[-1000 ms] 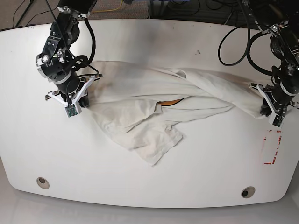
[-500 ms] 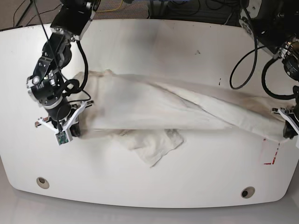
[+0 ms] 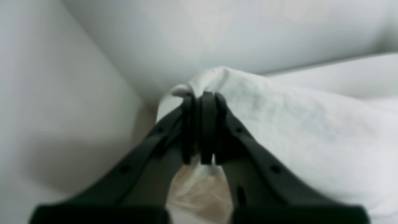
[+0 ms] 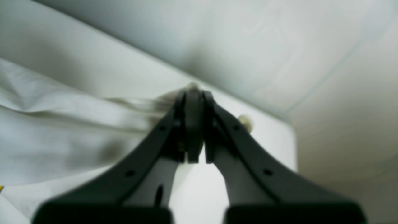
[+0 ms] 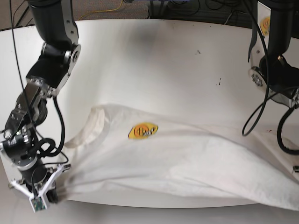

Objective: Layout the t-shirt on the table in an organized manner, then fold the t-shirt properly
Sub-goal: 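Lift the shirt high with both grippers and shake it out, then lay the shirt down across the table and open both grippers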

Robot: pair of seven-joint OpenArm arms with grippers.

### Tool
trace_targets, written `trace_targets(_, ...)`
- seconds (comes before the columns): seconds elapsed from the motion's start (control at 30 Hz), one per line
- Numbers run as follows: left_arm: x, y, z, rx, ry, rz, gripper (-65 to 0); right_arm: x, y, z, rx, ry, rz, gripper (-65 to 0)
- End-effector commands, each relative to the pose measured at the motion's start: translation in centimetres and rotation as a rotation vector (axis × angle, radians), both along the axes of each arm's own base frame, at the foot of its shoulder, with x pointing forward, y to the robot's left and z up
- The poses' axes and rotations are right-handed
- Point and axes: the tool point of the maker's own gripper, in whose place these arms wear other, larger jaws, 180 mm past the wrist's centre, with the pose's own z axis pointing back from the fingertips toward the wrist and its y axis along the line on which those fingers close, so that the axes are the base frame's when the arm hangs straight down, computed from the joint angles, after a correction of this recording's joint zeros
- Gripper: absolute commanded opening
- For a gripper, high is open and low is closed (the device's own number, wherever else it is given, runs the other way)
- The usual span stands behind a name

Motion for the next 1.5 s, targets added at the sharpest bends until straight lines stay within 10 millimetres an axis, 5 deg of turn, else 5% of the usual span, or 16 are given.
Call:
trace_targets(0.0, 0.5, 0.0, 4.6, -0.009, -0.114, -0.023, -65.0, 1.2, 0.0, 6.2, -0.02, -0.134, 0.017, -65.0)
trace_targets(0.17, 1.8, 0.1, 9.5, -0.066, -0.188, -0.065, -65.0, 3.0, -0.5, 13.2, -0.063, -0.221, 0.021, -65.0)
trace_targets(0.43, 3.1, 0.4, 14.0, -0.141, -0.252, -0.126, -65.0, 3.7, -2.0, 22.2, -0.102, -0.308, 0.0, -65.0)
trace_targets(0.63, 3.2, 0.5, 14.7, -0.156, -0.262, -0.137, -65.0, 2.9, -3.7, 25.0, -0.128, -0.34, -0.033, -65.0)
trace_targets(0.77, 3.8, 0.5, 12.5, -0.162, -0.214, -0.135, -65.0, 2.0, -5.2, 25.0, -0.154, -0.326, -0.08, -65.0)
trace_targets(1.03, 3.9, 2.3, 5.6, -0.185, -0.086, -0.088, -65.0, 0.7, -7.6, 18.6, -0.19, -0.224, -0.142, -65.0)
trace_targets(1.2, 2.8, 2.4, 1.0, -0.204, -0.033, -0.093, -65.0, -1.3, -8.9, 12.5, -0.234, -0.137, -0.17, -65.0)
trace_targets(1.47, -0.9, 2.6, -9.6, -0.21, 0.165, -0.092, -65.0, -6.7, -8.9, -0.2, -0.216, 0.059, -0.199, -65.0)
